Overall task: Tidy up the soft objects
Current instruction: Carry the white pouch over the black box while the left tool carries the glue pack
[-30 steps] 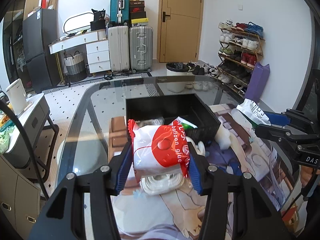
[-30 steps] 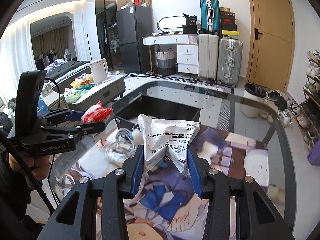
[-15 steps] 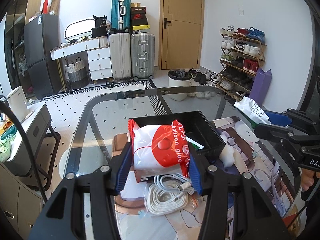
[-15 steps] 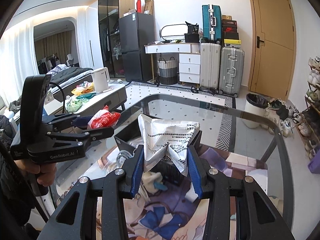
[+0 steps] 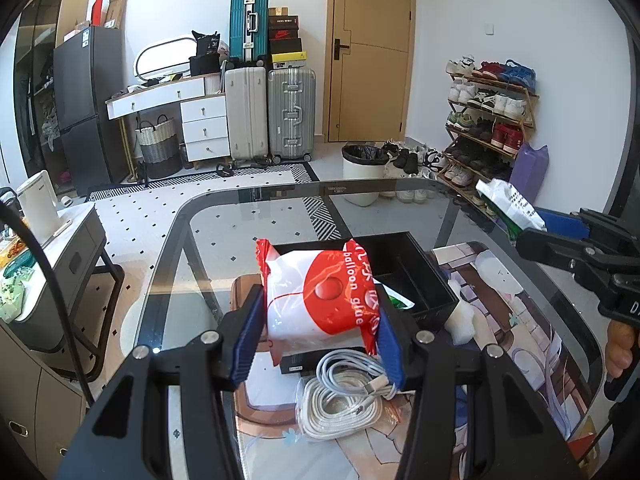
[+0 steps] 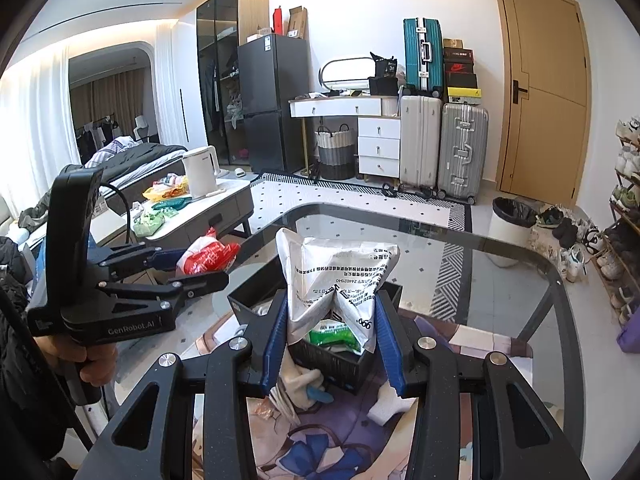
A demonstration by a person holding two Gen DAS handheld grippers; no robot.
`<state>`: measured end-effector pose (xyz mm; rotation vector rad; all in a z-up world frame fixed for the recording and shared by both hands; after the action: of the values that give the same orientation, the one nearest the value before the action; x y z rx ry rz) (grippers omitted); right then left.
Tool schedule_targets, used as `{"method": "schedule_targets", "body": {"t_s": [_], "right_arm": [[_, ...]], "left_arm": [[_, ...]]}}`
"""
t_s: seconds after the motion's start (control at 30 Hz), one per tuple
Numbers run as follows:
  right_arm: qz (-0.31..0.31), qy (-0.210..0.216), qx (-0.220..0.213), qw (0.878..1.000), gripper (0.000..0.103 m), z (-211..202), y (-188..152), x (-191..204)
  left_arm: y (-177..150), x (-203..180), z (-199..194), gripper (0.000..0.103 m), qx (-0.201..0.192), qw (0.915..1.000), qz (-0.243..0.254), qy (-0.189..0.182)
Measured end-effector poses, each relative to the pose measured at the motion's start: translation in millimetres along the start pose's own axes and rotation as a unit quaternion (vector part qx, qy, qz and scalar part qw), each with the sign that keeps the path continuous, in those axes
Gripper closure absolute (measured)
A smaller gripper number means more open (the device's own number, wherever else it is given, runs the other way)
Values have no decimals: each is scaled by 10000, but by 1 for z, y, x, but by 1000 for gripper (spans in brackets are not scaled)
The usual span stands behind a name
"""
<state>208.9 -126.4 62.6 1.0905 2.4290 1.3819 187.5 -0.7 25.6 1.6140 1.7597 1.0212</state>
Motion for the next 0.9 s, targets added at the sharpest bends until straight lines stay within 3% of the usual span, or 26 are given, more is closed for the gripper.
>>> {"method": "schedule_targets", "body": {"t_s": [0.23, 0.9], "right_arm": [[107, -29, -28, 9999, 61, 6, 3, -8], [186, 139, 486, 9985, 61, 71, -6, -26]], "left_arm": [[3, 1, 4, 52, 0, 10000, -16, 5], [3, -17, 57, 52, 346, 9992, 165, 81]]}}
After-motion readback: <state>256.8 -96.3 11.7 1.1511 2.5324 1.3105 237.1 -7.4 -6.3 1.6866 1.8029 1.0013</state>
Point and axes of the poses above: each gripper's, at about its wrist camera, not at the fingertips, and z roughly the way its jaws point, x to its left, y to its top, the point moved 9 cm from there along z, roughly the way its jaws point, and after that the axes turned 14 degrees about y, right-handed, at the moved point
